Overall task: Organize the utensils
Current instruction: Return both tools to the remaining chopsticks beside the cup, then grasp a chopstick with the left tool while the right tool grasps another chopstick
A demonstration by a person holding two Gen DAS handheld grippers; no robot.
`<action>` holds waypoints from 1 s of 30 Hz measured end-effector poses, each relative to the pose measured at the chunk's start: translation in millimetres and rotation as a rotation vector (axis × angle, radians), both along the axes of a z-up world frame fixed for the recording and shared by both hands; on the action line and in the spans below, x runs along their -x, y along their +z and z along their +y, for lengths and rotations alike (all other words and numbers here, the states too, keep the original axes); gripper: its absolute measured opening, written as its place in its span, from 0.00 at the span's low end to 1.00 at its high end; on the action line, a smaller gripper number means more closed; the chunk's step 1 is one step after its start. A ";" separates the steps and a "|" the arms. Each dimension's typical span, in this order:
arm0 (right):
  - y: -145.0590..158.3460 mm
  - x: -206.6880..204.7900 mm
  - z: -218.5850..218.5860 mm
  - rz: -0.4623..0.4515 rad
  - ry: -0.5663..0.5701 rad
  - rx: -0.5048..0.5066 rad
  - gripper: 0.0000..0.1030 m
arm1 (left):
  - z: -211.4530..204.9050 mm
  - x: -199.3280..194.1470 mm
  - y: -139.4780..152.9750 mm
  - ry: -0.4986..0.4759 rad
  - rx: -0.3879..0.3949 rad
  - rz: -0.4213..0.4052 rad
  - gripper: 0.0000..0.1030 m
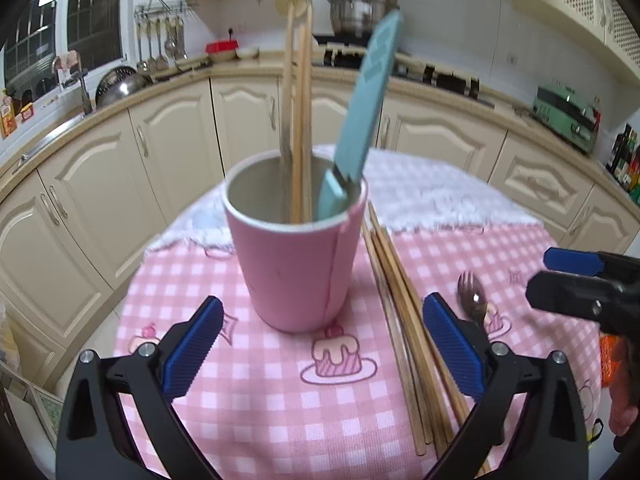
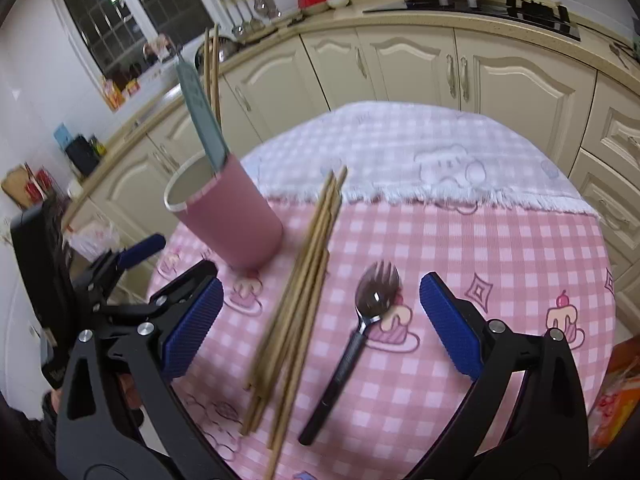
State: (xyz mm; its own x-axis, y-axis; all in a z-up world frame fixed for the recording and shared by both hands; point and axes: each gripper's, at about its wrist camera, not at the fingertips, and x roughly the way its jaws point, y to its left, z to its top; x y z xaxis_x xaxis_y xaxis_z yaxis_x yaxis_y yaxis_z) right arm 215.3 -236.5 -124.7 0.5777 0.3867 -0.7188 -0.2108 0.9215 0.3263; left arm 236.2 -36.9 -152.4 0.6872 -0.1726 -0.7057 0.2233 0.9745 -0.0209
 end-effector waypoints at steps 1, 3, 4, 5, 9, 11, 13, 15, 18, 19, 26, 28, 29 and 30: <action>-2.1 0.5 1.8 0.002 0.006 0.016 0.94 | -1.2 -1.7 -4.2 -0.002 -0.005 0.012 0.95; -7.6 3.7 7.9 0.002 0.028 0.067 0.93 | -4.0 -5.2 -11.7 -0.009 -0.012 0.038 0.94; -10.2 5.2 11.5 0.002 0.042 0.098 0.88 | -6.0 -7.1 -16.4 -0.011 -0.020 0.052 0.93; -13.3 6.2 15.0 0.006 0.054 0.129 0.82 | -8.9 -8.2 -20.4 -0.014 -0.026 0.065 0.90; -25.0 6.8 23.8 0.029 0.089 0.205 0.58 | -13.5 -14.2 -38.2 -0.027 -0.025 0.131 0.72; -31.8 6.7 27.3 0.048 0.115 0.218 0.46 | -16.1 -15.1 -43.2 -0.037 -0.020 0.152 0.67; -35.8 7.4 30.6 0.057 0.140 0.222 0.43 | -19.5 -15.2 -47.0 -0.047 -0.015 0.164 0.64; -39.8 7.4 34.2 0.069 0.163 0.229 0.40 | -20.9 -15.5 -48.0 -0.057 -0.010 0.171 0.60; -46.3 4.7 37.1 0.095 0.175 0.230 0.34 | -24.2 -17.1 -49.5 -0.068 -0.006 0.177 0.58; -47.7 4.0 37.8 0.100 0.177 0.231 0.34 | -25.2 -18.0 -49.5 -0.071 -0.005 0.177 0.57; -56.7 0.1 47.3 0.146 0.189 0.226 0.29 | -33.6 -23.9 -51.1 -0.076 -0.010 0.181 0.47; -58.4 -1.4 46.9 0.158 0.179 0.209 0.28 | -33.9 -24.9 -50.9 -0.081 0.005 0.185 0.40; -58.6 -2.0 47.3 0.163 0.169 0.206 0.28 | -33.9 -25.3 -50.6 -0.087 0.015 0.188 0.33; -58.5 -2.7 48.2 0.166 0.164 0.209 0.28 | -34.3 -25.4 -50.6 -0.091 0.021 0.189 0.26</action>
